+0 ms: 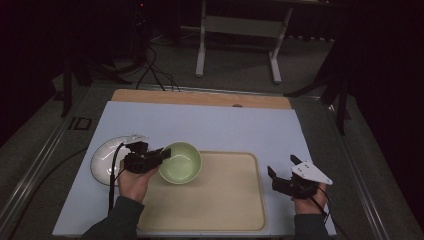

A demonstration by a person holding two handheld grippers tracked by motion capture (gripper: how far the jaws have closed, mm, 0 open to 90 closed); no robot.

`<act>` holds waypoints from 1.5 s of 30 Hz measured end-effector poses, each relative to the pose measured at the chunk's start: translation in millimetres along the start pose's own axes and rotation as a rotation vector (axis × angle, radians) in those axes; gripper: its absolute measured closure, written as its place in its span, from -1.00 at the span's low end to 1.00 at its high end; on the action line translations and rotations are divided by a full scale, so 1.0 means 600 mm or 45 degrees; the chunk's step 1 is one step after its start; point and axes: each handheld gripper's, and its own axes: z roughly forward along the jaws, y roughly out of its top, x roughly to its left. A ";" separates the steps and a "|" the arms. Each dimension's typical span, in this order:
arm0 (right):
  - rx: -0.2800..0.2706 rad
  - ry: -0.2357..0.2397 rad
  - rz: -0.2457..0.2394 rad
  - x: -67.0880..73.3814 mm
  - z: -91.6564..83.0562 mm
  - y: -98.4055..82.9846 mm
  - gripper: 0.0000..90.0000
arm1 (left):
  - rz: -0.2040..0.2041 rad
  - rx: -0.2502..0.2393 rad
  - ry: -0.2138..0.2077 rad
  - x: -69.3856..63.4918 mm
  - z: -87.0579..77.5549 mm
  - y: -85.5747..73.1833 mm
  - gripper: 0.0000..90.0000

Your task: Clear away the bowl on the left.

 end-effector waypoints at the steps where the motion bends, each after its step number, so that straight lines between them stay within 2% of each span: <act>1: 0.000 0.000 0.000 0.000 0.000 0.000 -0.70 | -0.001 0.002 -0.001 -0.001 0.001 -0.001 0.75; 12: -0.001 0.000 0.000 0.000 0.000 0.000 -0.69 | 0.015 0.045 -0.021 -0.012 0.019 -0.011 0.75; 45: 0.000 0.002 -0.003 0.000 -0.001 0.000 -0.69 | 0.048 0.126 -0.030 -0.031 0.060 -0.037 0.75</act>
